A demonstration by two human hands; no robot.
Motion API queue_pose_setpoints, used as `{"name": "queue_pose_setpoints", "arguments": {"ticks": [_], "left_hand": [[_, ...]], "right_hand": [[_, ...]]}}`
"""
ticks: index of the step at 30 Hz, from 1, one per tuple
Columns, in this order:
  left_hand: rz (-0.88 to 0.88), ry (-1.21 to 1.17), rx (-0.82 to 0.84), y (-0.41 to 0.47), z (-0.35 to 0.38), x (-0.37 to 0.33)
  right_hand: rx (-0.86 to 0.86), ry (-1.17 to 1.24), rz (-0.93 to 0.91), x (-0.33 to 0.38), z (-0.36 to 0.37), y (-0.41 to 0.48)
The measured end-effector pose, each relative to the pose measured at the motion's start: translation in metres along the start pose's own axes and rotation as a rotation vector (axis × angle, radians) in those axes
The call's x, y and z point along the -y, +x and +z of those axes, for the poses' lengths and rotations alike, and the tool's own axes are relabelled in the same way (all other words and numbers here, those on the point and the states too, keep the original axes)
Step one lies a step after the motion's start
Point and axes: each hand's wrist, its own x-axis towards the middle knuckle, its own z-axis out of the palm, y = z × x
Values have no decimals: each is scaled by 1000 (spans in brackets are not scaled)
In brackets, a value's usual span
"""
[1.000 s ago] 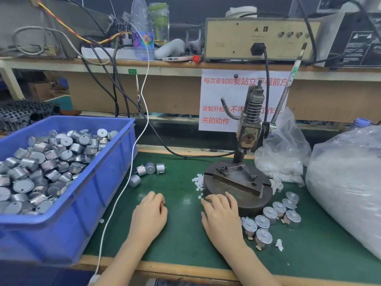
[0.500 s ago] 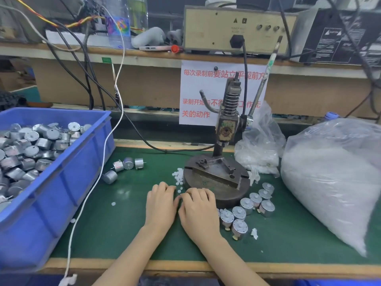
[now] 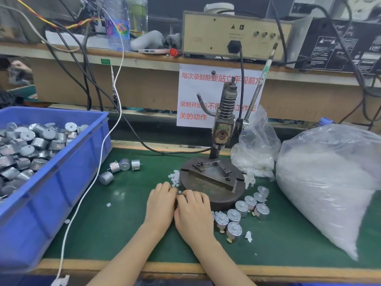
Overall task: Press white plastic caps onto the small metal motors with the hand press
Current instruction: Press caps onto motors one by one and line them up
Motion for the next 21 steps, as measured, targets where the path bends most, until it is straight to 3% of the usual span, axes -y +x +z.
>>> {"name": "queue_pose_setpoints", "arguments": {"ticks": [8,11,21], "left_hand": [[50,68,12,-6,-14,-1],[153,84,-78,-15,-30,10],[51,-75,-154,-61,-53,65]], "right_hand": [[64,45,17,-1,-4,1],[89,45,6,-2,-2,0],[-30,94,-25,-1,1,2]]}}
